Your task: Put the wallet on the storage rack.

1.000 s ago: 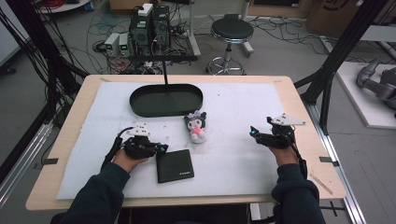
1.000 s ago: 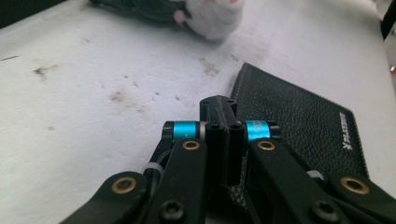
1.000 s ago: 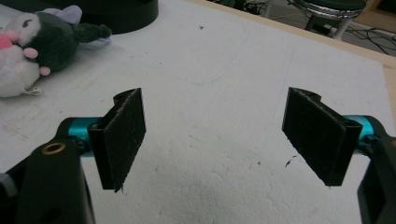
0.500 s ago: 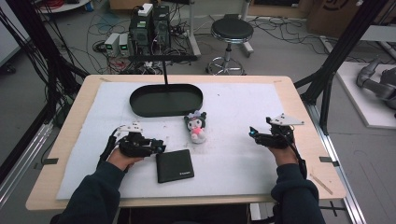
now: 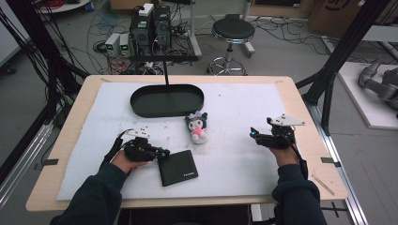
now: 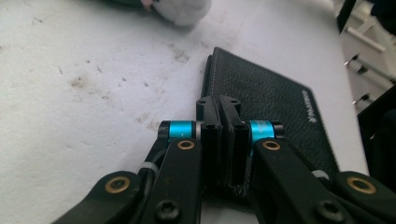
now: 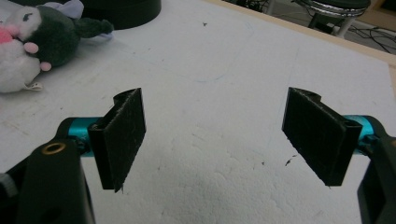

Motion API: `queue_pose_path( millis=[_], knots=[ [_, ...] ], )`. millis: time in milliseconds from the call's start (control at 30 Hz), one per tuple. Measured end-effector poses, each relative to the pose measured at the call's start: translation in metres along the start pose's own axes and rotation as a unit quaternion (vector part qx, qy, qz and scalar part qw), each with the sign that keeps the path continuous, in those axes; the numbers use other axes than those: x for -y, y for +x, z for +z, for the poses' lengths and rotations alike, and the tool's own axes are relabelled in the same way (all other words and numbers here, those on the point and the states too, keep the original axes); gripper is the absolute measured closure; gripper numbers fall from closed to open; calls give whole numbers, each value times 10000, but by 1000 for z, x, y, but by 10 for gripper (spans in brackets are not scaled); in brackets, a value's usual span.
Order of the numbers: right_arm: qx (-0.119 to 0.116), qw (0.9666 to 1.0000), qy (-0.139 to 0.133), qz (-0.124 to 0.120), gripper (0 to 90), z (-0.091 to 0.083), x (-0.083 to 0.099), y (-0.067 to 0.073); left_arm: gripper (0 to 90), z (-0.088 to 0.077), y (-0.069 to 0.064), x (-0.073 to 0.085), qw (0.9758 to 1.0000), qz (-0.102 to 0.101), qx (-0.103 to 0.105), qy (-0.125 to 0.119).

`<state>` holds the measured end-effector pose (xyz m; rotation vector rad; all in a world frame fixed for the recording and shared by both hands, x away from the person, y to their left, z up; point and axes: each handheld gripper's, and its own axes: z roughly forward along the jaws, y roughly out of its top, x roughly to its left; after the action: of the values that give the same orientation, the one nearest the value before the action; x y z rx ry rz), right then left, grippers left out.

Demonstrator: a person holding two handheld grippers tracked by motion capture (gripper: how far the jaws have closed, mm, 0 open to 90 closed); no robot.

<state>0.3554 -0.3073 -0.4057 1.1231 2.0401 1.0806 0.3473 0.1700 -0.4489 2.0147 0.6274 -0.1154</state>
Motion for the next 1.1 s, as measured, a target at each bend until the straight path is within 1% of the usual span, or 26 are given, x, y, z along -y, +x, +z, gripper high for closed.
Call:
queue_pose_path(
  millis=[33, 67, 100, 133, 167, 200, 267, 333, 367, 400, 433, 500, 533, 567, 600, 633, 667, 700, 733, 767, 833, 900, 933, 967, 1033, 1100],
  knots=[
    [-4, 10000, -2, 25, 219, 0, 0, 0, 874, -5, 1, -2, 9996, -116, -38, -267],
    [11, 10000, -11, 17, 219, -1, 0, -1, 875, -5, 1, -2, 9996, -116, -38, -267],
    [11, 10000, -11, 17, 219, -1, 0, -1, 875, -8, 2, -3, 9991, -147, -124, -390],
    [4, 10000, -6, 41, 219, -1, 0, -1, 876, -17, 5, -4, 9971, -222, -389, -618],
    [5, 10000, -7, 47, 219, -1, 0, -1, 876, -17, 5, -4, 9971, -222, -389, -618],
    [5, 10000, -7, 47, 219, -1, 0, -1, 876, -22, 7, -4, 9955, -262, -524, -744],
    [5, 10000, -10, 38, 219, -1, 0, -1, 876, -35, 10, -4, 9894, -321, -972, -1034],
    [3, 10000, -3, 44, 218, -1, 0, -1, 876, -46, 10, -5, 9806, -389, -1386, -1328],
    [9, 10000, -1, 48, 219, -1, 0, -1, 876, -58, 10, -7, 9695, -381, -1811, -1604],
    [9, 10000, -1, 48, 219, -1, 0, -1, 877, -58, 10, -7, 9695, -381, -1811, -1604],
    [18, 10000, 3, 36, 219, -1, 0, -1, 877, -65, 9, -8, 9635, -376, -2015, -1725],
    [27, 10000, 18, 27, 218, -1, 0, -1, 878, -77, 8, -8, 9510, -431, -2304, -2016],
    [33, 10000, 6, 10, 219, -1, 0, -1, 878, -82, 7, -8, 9451, -418, -2479, -2087],
    [34, 10000, 8, 23, 219, -1, 0, -1, 878, -90, 4, -10, 9391, -284, -2712, -2089],
    [31, 10000, 2, 31, 219, -1, 0, -1, 878, -90, 4, -10, 9391, -284, -2712, -2089],
    [30, 10000, 8, 32, 219, -1, 0, -1, 878, -92, 1, -11, 9368, -170, -2816, -2069],
    [32, 10000, 11, 30, 219, -1, 0, -1, 878, -93, -1, -12, 9387, -88, -2772, -2048],
    [34, 10000, 11, 26, 219, 0, 0, -1, 878, -92, -6, -16, 9406, 105, -2732, -2013],
    [19, 10000, 26, 39, 219, 0, 0, -1, 878, -92, -6, -16, 9406, 105, -2732, -2013],
    [19, 10000, 26, 39, 219, 0, 0, -1, 878, -89, -9, -18, 9440, 193, -2642, -1966],
    [40, 10000, 33, 2, 219, 0, 0, 0, 877, -79, -13, -21, 9516, 355, -2535, -1703],
    [30, 10000, 26, 8, 219, 0, 0, 0, 878, -70, -14, -20, 9572, 426, -2446, -1490],
    [25, 10000, 25, 16, 218, -1, 0, 0, 878, -64, -16, -19, 9611, 439, -2322, -1426],
    [25, 10000, 25, 16, 218, -1, 0, 0, 877, -64, -16, -19, 9611, 439, -2322, -1426],
    [35, 10000, 17, 15, 219, -1, 0, -1, 877, -60, -19, -20, 9645, 483, -2205, -1370],
    [36, 10000, 41, 5, 219, 0, 1, 0, 876, -57, -20, -20, 9656, 473, -2157, -1374]
  ],
)
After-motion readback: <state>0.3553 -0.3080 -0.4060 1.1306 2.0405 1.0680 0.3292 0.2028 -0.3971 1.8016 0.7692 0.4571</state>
